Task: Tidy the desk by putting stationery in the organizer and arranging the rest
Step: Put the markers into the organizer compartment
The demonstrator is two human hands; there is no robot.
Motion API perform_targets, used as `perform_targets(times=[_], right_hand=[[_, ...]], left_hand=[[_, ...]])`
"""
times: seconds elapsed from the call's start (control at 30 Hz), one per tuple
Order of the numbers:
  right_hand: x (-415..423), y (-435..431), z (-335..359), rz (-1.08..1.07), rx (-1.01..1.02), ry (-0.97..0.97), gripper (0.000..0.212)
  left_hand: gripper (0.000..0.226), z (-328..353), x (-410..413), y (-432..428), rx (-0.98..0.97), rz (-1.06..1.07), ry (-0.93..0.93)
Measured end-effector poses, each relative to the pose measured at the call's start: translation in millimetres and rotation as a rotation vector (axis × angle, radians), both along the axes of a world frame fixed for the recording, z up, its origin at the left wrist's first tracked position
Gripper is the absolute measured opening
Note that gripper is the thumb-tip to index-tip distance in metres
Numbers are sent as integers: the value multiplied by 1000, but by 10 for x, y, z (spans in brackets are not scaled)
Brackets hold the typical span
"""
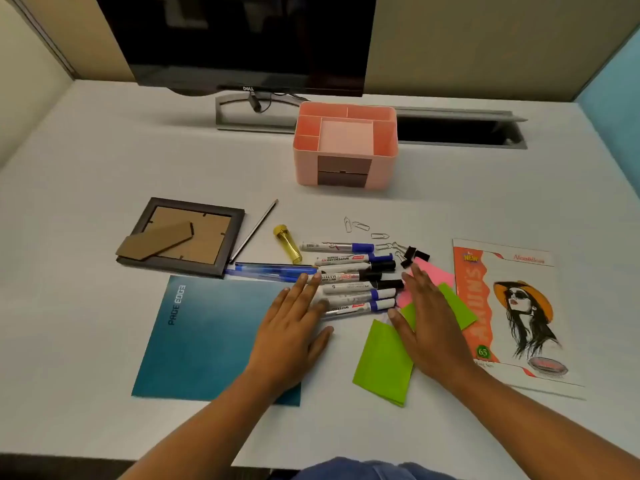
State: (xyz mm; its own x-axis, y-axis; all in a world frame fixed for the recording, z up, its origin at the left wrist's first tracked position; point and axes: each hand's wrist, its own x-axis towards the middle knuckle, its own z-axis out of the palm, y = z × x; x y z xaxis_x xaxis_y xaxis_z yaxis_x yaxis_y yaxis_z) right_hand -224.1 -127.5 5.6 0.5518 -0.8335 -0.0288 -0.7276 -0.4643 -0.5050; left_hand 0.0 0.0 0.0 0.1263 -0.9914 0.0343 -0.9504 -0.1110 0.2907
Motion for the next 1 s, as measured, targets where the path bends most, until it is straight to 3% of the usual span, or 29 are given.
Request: perform_targets(times=[0.13, 0.33, 0.53, 0.67, 0.73, 0.83, 1.0], right_hand=[[76, -19, 141, -39, -2, -64, 63], [139, -19, 275, -63, 32, -144, 41], [174, -46, 619, -247, 264, -341, 31], [176, -137, 911, -250, 553, -453, 26], [213, -186, 1102, -236, 591, -497, 20], [297, -354, 1430, -206, 511, -524, 14], [489, -957, 1956, -119, 146, -541, 18]], left_hand=[[34, 25, -18, -65, -77, -48, -35], [22, 36, -36, -253, -100, -24, 2], [14, 205, -52, -282, -195, 39, 270], [14, 398, -77, -361, -281, 102, 479], [18, 483, -86, -432, -322, 111, 554], [26, 593, -85, -528, -344, 140, 624], [50, 530, 14, -603, -245, 264, 529]])
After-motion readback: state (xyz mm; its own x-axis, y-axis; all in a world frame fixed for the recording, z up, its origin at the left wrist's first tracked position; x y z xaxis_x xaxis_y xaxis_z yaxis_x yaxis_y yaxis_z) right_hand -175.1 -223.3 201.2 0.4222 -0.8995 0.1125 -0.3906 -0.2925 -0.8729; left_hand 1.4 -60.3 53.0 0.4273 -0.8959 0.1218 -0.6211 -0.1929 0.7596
